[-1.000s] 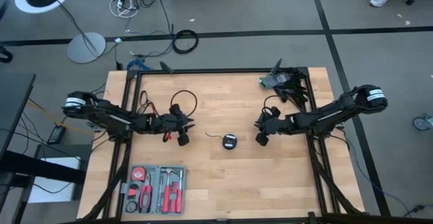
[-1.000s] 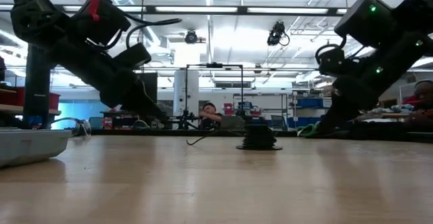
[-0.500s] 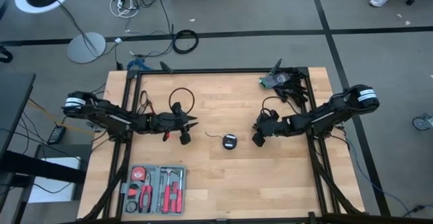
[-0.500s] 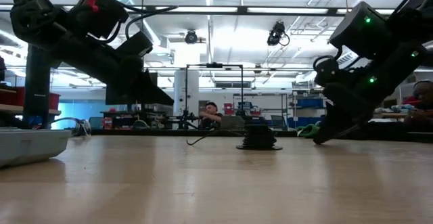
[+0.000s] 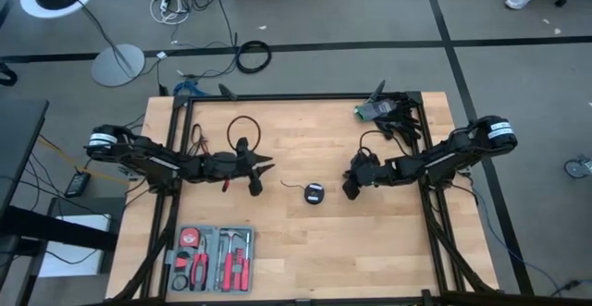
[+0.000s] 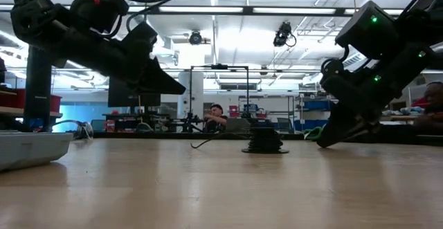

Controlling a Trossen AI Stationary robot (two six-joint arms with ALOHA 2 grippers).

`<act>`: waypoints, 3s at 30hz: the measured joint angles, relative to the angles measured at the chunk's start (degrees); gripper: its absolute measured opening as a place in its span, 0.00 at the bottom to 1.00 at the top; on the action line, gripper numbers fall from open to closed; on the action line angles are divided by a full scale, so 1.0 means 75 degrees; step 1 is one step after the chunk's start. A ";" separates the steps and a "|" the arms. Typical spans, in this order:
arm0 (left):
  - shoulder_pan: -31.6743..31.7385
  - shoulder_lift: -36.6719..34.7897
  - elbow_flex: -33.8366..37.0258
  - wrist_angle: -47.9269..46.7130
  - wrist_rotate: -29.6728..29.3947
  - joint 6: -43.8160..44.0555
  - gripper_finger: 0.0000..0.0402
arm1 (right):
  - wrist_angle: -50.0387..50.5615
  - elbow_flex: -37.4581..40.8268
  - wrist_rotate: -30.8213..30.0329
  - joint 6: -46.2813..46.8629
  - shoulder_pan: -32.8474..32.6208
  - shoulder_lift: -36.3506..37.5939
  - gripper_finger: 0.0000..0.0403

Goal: Coil cords
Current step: Uncoil the black wire from the spool

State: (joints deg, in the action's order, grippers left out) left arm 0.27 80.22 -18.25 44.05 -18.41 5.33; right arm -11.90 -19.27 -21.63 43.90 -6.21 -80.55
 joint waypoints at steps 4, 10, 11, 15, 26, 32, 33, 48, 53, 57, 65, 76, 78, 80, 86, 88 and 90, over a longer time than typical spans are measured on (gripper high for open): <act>0.0000 0.0001 0.0001 0.0246 -0.0004 -0.0127 0.26 | -0.0052 0.0000 0.0084 -0.0232 -0.0006 -0.0003 0.15; 0.0005 0.0001 0.0001 0.0513 -0.0001 0.0193 0.26 | -0.0065 0.0000 0.0091 -0.0321 -0.0006 -0.0003 0.15; 0.0006 0.0001 0.0001 0.0544 0.0024 0.0241 0.26 | -0.0065 0.0000 0.0091 -0.0327 -0.0006 -0.0003 0.15; 0.0009 0.0000 0.0001 0.0553 0.0314 0.0139 0.26 | -0.0091 0.0003 0.0088 -0.0493 -0.0006 -0.0006 0.15; 0.0006 -0.0002 0.0001 0.0540 0.1075 -0.0027 0.45 | -0.0115 0.0006 0.0083 -0.0686 -0.0006 -0.0006 0.15; 0.0006 0.0000 0.0001 0.0534 0.1093 0.0118 0.66 | -0.0150 0.0006 0.0079 -0.0685 -0.0006 -0.0009 0.15; 0.0006 -0.0001 0.0001 0.0534 0.1093 0.0119 0.70 | -0.0158 0.0006 0.0079 -0.0685 -0.0006 -0.0009 0.15; 0.0006 0.0001 0.0001 0.0520 0.1090 0.0122 0.98 | -0.0784 0.0006 0.0726 0.0661 -0.0012 -0.0009 0.15; 0.0006 0.0000 0.0001 0.0520 0.1090 0.0122 0.98 | -0.1248 0.0007 0.0724 0.0667 -0.0009 -0.0009 0.15; 0.0006 0.0001 0.0001 0.0517 0.1090 0.0123 0.98 | -0.1673 0.0006 0.0724 0.0647 -0.0009 -0.0009 0.15; 0.0006 0.0001 0.0004 0.0514 0.1087 0.0125 0.98 | -0.2067 0.0006 0.0721 0.0399 -0.0009 -0.0009 0.15; 0.0006 0.0001 0.0004 0.0519 0.1041 0.0122 0.98 | -0.2064 0.0006 0.0710 0.0106 -0.0117 -0.0009 0.13; 0.0006 0.0001 0.0004 0.0538 0.0979 0.0122 0.98 | -0.2052 -0.0029 0.0706 -0.0043 -0.0230 -0.0009 0.11; 0.0006 0.0001 0.0004 0.0545 0.0831 0.0122 0.98 | -0.2052 -0.0123 0.0704 -0.0216 -0.0327 -0.0009 0.09; 0.0006 0.0001 0.0004 0.0543 0.0641 0.0122 0.98 | -0.1609 -0.0710 0.0691 -0.0979 -0.0551 -0.0009 0.01; 0.0006 -0.0002 0.0004 0.0543 0.0641 0.0122 0.98 | -0.1037 -0.1044 0.0691 -0.1212 -0.0636 -0.0009 0.01; 0.0006 -0.0002 0.0004 0.0543 0.0641 0.0122 0.98 | -0.0226 -0.1448 0.0682 -0.1273 -0.0726 -0.0009 0.01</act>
State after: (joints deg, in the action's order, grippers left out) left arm 0.32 80.20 -18.22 48.12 -13.61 6.24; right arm -13.59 -30.13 -16.52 34.36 -11.66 -80.62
